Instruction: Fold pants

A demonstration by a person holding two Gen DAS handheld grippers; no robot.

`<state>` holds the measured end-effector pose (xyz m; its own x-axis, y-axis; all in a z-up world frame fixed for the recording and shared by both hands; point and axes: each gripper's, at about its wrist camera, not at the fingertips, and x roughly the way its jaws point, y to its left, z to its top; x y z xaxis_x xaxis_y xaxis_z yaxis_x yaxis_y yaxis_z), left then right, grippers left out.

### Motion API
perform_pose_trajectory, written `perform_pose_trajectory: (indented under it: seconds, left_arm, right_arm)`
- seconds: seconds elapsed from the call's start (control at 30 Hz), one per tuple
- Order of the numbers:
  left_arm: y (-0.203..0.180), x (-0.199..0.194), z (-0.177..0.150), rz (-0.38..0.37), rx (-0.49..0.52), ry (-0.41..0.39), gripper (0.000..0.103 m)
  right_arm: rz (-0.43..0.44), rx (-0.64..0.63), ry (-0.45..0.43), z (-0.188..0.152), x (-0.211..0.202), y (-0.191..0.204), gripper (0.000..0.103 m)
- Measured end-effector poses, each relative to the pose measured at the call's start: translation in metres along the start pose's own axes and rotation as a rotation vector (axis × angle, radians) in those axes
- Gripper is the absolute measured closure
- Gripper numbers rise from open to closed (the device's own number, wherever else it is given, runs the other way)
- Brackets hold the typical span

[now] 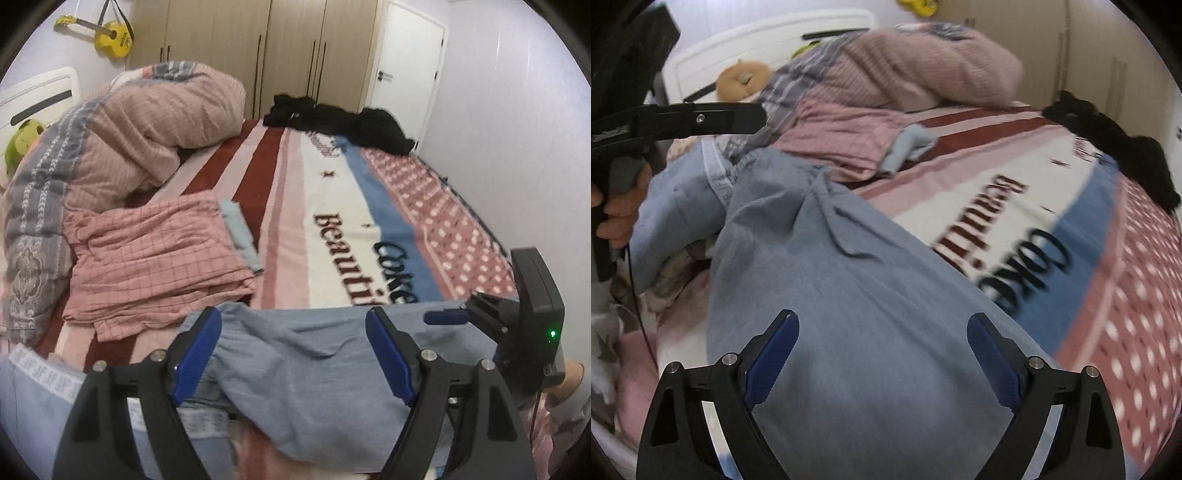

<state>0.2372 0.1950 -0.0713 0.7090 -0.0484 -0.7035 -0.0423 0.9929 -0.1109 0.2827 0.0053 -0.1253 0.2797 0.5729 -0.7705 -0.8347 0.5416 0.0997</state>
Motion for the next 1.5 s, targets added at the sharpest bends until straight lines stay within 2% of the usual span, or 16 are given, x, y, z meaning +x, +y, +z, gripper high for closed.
perform_pose_trajectory:
  seconds: [0.07, 0.23, 0.53, 0.57, 0.63, 0.67, 0.8, 1.07, 1.13, 1.2, 1.23, 1.27, 1.3, 1.33, 1.47, 1.5]
  left_arm:
    - [0.011, 0.009, 0.0, 0.004, -0.019, 0.018, 0.026]
    - [0.025, 0.019, 0.0, 0.01, -0.055, 0.04, 0.026]
    - [0.035, 0.025, -0.005, 0.009, -0.089, 0.056, 0.026]
    - [0.036, 0.025, -0.006, 0.008, -0.093, 0.056, 0.026]
    - [0.037, 0.026, -0.006, 0.011, -0.097, 0.057, 0.026]
    - [0.037, 0.027, -0.006, 0.013, -0.099, 0.057, 0.026]
    - [0.041, 0.03, -0.007, 0.015, -0.123, 0.057, 0.026]
    - [0.051, 0.025, -0.007, 0.009, -0.17, 0.04, 0.026]
    - [0.053, 0.025, -0.008, 0.007, -0.178, 0.041, 0.026]
    - [0.055, 0.025, -0.008, 0.002, -0.185, 0.04, 0.026]
    - [0.055, 0.024, -0.008, 0.001, -0.187, 0.039, 0.026]
    - [0.055, 0.024, -0.008, 0.0, -0.186, 0.039, 0.026]
    - [0.055, 0.024, -0.008, 0.002, -0.184, 0.039, 0.026]
    - [0.055, 0.024, -0.008, 0.0, -0.184, 0.039, 0.026]
    - [0.055, 0.025, -0.008, -0.001, -0.186, 0.043, 0.026]
    - [0.054, 0.026, -0.008, -0.001, -0.185, 0.044, 0.026]
  right_arm:
    - [0.018, -0.005, 0.01, 0.012, 0.02, 0.003, 0.014]
    - [0.058, -0.055, 0.018, 0.036, 0.059, 0.008, 0.054]
    - [0.151, -0.115, 0.061, 0.063, 0.107, 0.028, 0.056]
    - [0.164, -0.115, 0.074, 0.065, 0.111, 0.03, 0.059]
    - [0.19, -0.116, 0.095, 0.066, 0.115, 0.032, 0.086]
    - [0.194, -0.117, 0.094, 0.066, 0.114, 0.034, 0.094]
    - [0.161, -0.124, 0.072, 0.062, 0.105, 0.041, 0.101]
    - [0.055, -0.05, -0.07, 0.073, 0.08, 0.034, 0.103]
    - [0.07, -0.031, -0.067, 0.079, 0.08, 0.028, 0.103]
    - [0.133, -0.006, -0.042, 0.082, 0.083, 0.023, 0.099]
    - [0.191, 0.014, -0.01, 0.083, 0.088, 0.019, 0.095]
    - [0.234, 0.034, 0.023, 0.083, 0.093, 0.016, 0.083]
    - [0.253, 0.048, 0.051, 0.083, 0.097, 0.014, 0.053]
    - [0.252, 0.052, 0.066, 0.081, 0.101, 0.014, 0.043]
    - [0.307, 0.059, 0.065, 0.08, 0.112, 0.017, 0.044]
    - [0.315, 0.052, 0.071, 0.079, 0.115, 0.019, 0.05]
